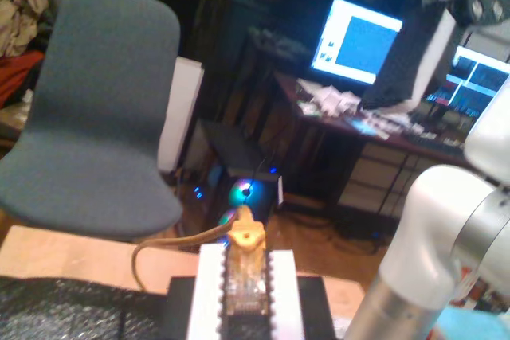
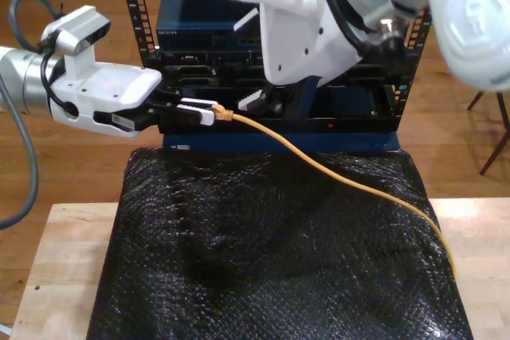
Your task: Grab the cable and plug it in
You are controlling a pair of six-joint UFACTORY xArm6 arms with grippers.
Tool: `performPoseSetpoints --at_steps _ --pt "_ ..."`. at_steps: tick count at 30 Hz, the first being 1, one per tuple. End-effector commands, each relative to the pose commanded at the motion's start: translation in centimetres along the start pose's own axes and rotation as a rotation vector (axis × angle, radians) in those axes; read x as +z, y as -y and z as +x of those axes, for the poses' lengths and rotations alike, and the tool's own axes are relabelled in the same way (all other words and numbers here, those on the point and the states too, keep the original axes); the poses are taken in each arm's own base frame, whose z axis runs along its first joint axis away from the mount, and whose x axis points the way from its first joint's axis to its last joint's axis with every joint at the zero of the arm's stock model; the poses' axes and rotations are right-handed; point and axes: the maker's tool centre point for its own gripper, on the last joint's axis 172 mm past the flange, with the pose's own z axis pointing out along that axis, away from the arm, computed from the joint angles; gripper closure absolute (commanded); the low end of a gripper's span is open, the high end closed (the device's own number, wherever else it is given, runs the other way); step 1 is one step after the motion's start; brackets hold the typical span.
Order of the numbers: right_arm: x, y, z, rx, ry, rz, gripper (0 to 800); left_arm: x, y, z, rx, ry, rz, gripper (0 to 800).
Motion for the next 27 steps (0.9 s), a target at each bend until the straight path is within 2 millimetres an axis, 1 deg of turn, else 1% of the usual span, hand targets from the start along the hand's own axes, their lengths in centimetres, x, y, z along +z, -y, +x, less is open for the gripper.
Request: performPoseSetpoints --at_steps 4,9,13,15,18,21,26,27 --pt "-0.1 0.6 0.2 -0.048 -0.010 -0.023 43 0.1 -0.3 -0.1 -0.035 -0.027 -0.035 795" --pt "0.0 1.6 0.4 -0.095 -0.024 -0.050 42 0.2 -0.6 0.4 -0.031 -0.046 -0.048 795" --pt "0.1 1.7 1.3 -0.108 -0.045 -0.078 40 0.1 -1.2 1.0 -0.037 -0.060 -0.070 797" --pt "-0.5 2.1 1.9 -0.119 -0.059 -0.089 39 -0.1 -1.3 1.3 -0.051 -0.076 -0.088 797" --pt "-0.9 2.0 2.3 -0.128 -0.070 -0.112 38 -0.1 -1.9 1.6 -0.071 -0.085 -0.125 795" --pt "-1.5 2.6 3.2 -0.147 -0.090 -0.123 32 -0.1 -2.3 1.7 -0.078 -0.092 -0.144 795" --pt "-2.2 3.1 3.7 -0.209 -0.101 -0.135 32 -0.3 -3.0 2.5 -0.086 -0.155 -0.208 795" --pt "-2.0 3.4 3.6 -0.215 -0.100 -0.131 32 -0.3 -3.1 2.7 -0.093 -0.164 -0.221 795"
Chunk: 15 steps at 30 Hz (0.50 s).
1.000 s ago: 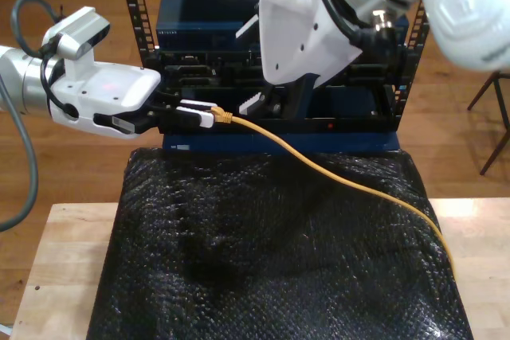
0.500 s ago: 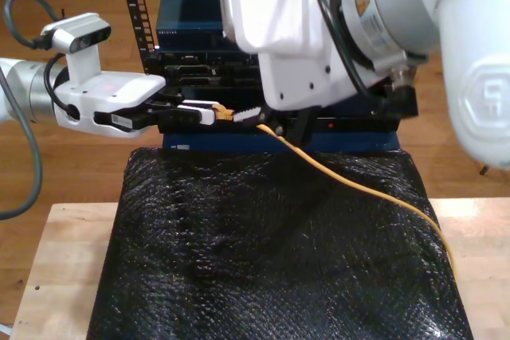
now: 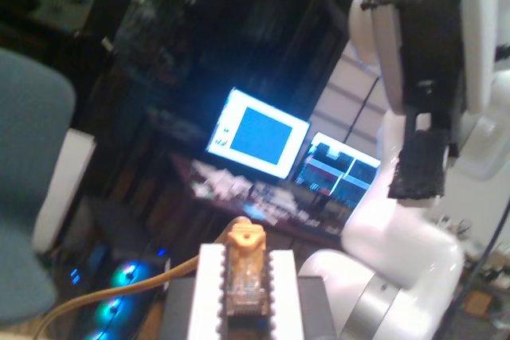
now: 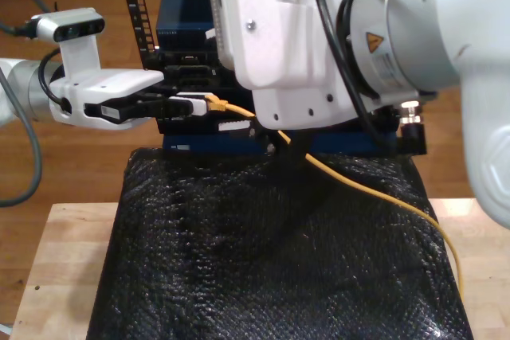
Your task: Grab the cable and plug it in
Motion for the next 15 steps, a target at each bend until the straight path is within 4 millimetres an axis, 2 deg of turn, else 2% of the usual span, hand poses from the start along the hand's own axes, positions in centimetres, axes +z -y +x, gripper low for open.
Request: performPoseSetpoints --at_steps 7,15 --pt "0.7 0.7 -0.1 -0.034 -0.001 -0.008 31 -0.2 -0.9 0.2 -0.062 -0.035 -0.072 794" --pt "1.7 0.9 -0.3 -0.080 0.007 -0.048 32 -0.3 -0.7 -0.4 -0.126 -0.053 -0.098 794"
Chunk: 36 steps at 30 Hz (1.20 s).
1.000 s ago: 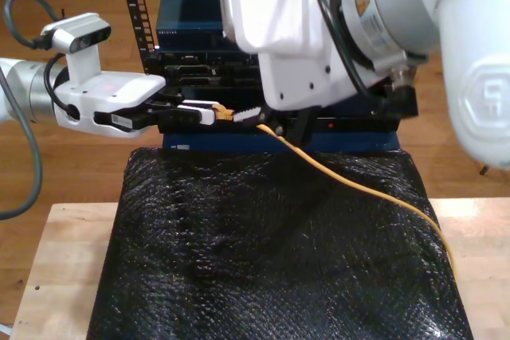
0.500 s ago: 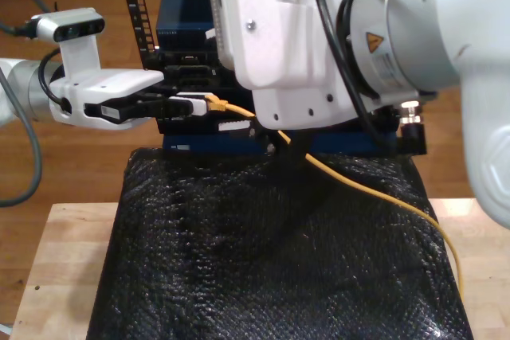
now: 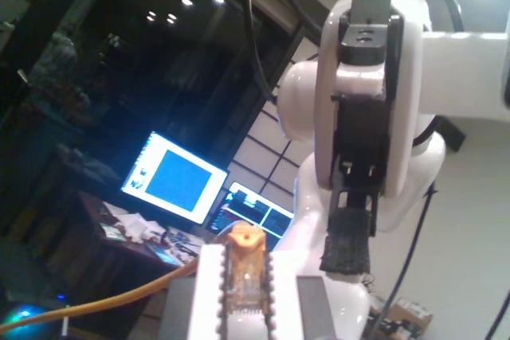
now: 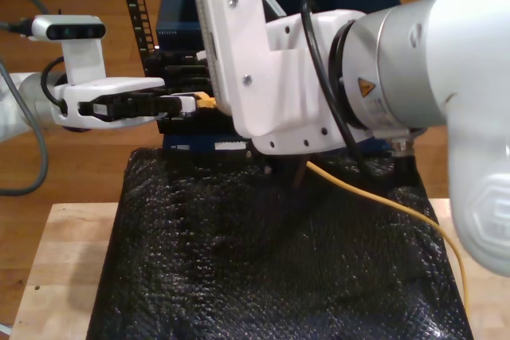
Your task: Grab the cable and plug it in
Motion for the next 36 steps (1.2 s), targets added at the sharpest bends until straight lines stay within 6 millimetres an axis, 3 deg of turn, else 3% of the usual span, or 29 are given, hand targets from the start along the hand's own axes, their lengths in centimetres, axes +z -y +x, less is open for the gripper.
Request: performPoseSetpoints --at_steps 11,14,19,36 --pt "1.1 0.3 -0.2 -0.025 0.009 -0.036 63 0.4 -1.1 -0.2 -0.007 -0.006 -0.045 793" --pt "1.0 0.1 -0.3 -0.023 0.010 -0.042 114 0.5 -1.4 -0.2 -0.010 -0.006 -0.059 793" --pt "0.9 -0.3 -0.3 -0.018 0.009 -0.058 279 1.1 -1.6 -0.4 -0.016 0.000 -0.083 792" --pt "0.9 -0.1 -0.3 -0.017 0.009 -0.058 318 1.3 -2.6 0.7 0.015 -0.027 -0.118 786"
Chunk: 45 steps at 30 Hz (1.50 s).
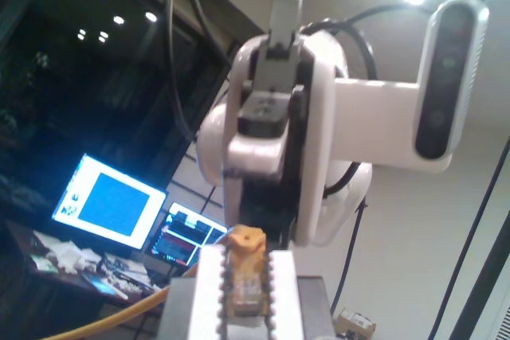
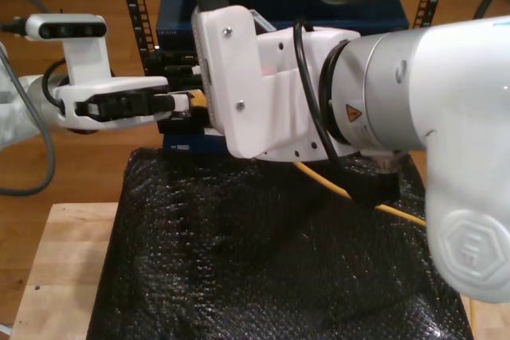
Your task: Grab the cable and plug it in
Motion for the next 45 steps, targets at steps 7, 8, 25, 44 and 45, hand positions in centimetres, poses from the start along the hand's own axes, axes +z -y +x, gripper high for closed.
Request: performPoseSetpoints --at_steps 7,8,25,44,45 --pt "-0.06 -0.04 0.02 0.001 0.000 -0.001 325 -0.01 0.04 0.00 0.000 0.000 0.002 783" --pt "-0.02 0.04 -0.01 0.001 -0.001 0.000 335 -0.01 0.04 0.00 0.000 0.000 0.002 778" --pt "0.12 0.30 -0.04 0.009 -0.002 0.003 526 -0.01 0.13 0.04 0.002 0.003 0.007 778" --pt "0.04 0.01 -0.09 0.012 -0.002 -0.012 594 0.08 0.10 0.07 0.005 0.006 0.006 778" --pt "0.05 0.05 -0.09 0.012 -0.002 -0.011 595 0.08 0.10 0.07 0.005 0.006 0.006 778"
